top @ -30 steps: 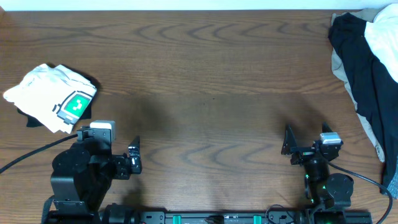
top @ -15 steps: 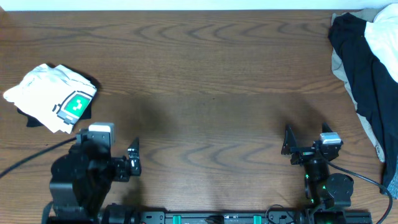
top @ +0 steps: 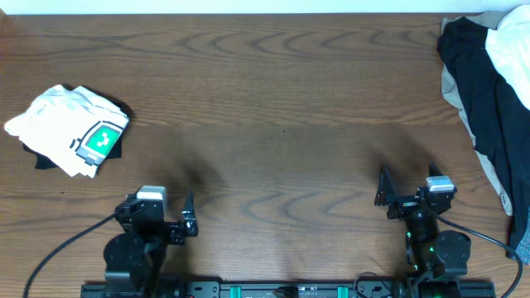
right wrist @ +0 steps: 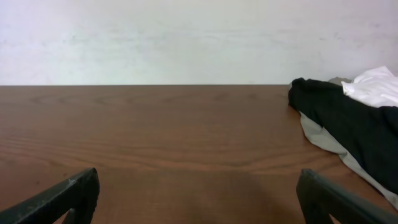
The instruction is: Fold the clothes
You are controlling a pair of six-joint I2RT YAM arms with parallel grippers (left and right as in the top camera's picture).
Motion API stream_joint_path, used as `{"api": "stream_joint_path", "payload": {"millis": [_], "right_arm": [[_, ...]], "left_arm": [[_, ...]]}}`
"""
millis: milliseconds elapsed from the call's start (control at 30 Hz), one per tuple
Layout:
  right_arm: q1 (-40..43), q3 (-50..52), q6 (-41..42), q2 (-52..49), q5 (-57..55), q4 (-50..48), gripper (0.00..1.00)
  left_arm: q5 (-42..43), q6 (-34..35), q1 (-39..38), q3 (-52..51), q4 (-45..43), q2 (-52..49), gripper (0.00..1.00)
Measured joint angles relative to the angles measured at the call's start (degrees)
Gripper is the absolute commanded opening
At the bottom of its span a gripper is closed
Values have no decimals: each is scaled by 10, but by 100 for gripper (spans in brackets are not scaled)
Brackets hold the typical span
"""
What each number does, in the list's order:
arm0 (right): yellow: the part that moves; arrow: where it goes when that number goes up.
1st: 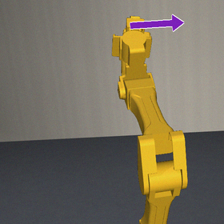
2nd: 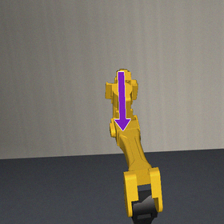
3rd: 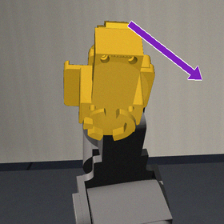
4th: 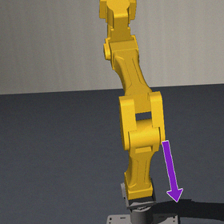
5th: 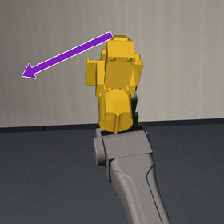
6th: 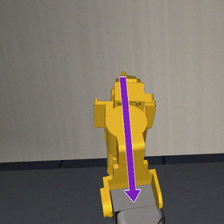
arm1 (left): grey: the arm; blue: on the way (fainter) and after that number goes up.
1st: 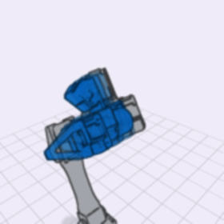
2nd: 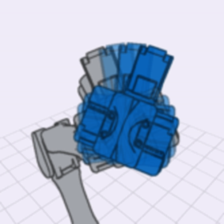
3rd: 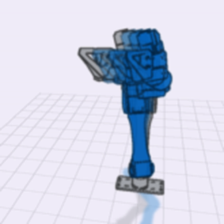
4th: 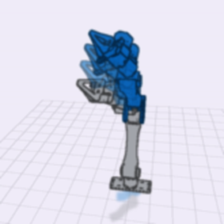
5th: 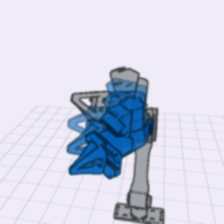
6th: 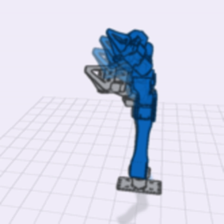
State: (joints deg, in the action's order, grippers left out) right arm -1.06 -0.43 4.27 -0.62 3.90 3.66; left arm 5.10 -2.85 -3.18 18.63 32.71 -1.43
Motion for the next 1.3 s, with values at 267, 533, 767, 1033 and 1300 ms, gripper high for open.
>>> {"api": "stream_joint_path", "payload": {"millis": [267, 533, 767, 1033, 1300], "right_arm": [[0, 0, 0, 0, 0, 0, 99], [0, 0, 0, 0, 0, 0, 99], [0, 0, 0, 0, 0, 0, 99], [0, 0, 0, 0, 0, 0, 99], [0, 0, 0, 0, 0, 0, 99]], "left_arm": [[-10, 0, 0, -115, -236, 8, 98], [-11, 0, 0, -183, -337, 9, 98], [-16, 0, 0, -179, -316, 9, 98], [-17, 0, 0, -179, -315, 9, 98], [-17, 0, 0, -179, -315, 9, 98]]}}
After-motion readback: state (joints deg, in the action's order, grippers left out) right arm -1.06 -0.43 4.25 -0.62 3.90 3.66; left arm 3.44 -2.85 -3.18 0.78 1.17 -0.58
